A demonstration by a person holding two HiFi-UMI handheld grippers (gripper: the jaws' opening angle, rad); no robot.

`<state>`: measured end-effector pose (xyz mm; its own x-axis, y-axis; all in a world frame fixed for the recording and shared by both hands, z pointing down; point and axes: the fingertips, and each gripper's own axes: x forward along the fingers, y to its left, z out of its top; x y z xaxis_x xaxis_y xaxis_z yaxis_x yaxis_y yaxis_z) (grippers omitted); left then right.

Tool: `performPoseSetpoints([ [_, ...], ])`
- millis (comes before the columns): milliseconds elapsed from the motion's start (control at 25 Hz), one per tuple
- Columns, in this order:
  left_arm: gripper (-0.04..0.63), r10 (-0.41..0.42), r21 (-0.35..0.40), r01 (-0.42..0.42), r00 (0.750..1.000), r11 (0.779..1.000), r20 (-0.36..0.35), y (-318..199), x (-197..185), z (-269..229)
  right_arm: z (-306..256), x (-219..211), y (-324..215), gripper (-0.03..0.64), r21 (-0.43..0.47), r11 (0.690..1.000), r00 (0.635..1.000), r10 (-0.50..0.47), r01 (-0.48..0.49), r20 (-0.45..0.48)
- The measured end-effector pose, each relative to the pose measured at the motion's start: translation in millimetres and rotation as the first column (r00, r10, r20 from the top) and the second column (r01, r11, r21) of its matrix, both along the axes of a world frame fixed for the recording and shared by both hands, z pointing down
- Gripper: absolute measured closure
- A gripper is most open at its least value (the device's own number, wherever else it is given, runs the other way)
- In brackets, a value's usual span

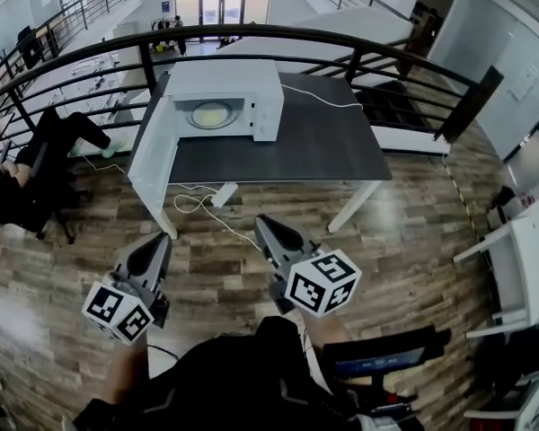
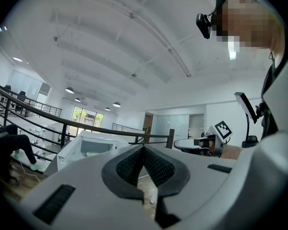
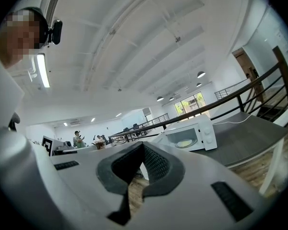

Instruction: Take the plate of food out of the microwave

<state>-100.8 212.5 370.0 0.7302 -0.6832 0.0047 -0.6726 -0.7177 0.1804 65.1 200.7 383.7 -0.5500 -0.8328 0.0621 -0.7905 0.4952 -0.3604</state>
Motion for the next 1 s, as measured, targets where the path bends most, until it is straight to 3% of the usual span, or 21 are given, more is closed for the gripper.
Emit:
performPoseSetpoints([
  [440,0.593,-0.046,-0.009,0.046,0.999,0.999,-0.006,-61,11,7,6,10,-67,0.618,-0.001,0.999,0.999,-0.040,0.040,0.000],
  [1000,0.593,-0.128,0.011,0.128,0.992,0.992,-0.003,-177,83,-10,-7,77,-201,0.618,0.023,0.989,0.989,-0.146,0.146,0.015],
])
